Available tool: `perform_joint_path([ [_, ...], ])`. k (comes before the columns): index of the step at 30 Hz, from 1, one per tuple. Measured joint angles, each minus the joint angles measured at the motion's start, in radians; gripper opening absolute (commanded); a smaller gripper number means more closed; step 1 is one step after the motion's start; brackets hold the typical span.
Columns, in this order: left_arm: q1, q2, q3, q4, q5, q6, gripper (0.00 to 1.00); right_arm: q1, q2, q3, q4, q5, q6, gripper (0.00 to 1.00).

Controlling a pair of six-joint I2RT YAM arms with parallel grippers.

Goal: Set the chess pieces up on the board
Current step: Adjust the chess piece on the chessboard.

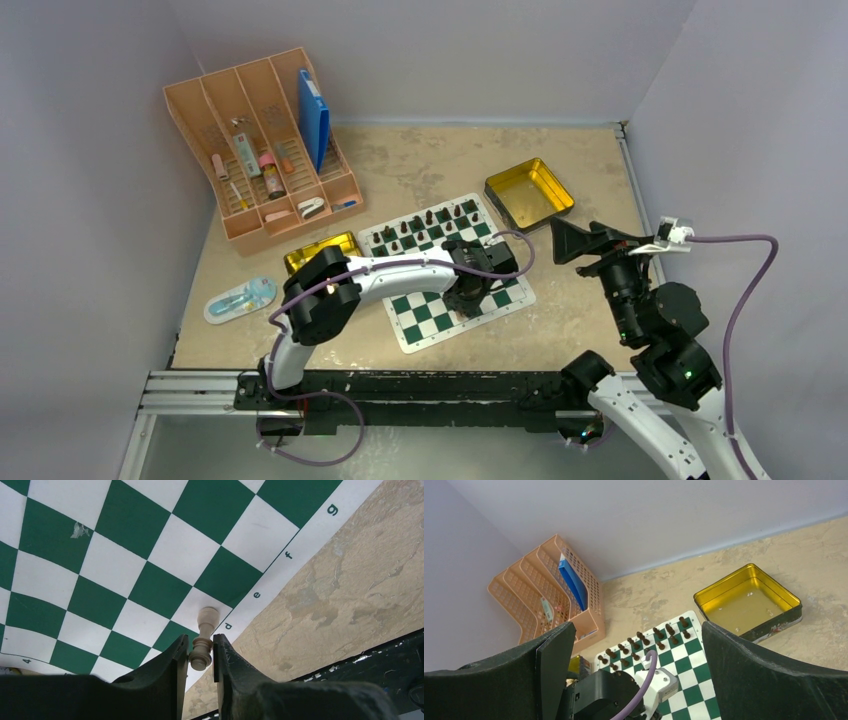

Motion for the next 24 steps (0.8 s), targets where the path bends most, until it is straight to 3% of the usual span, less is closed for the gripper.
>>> perform_joint_path([
  [24,0.0,0.04,0.075,-0.034,0.001,0.024,0.17,0.0,0.005,0.006,-0.004,-0.011,0.0,0.99],
])
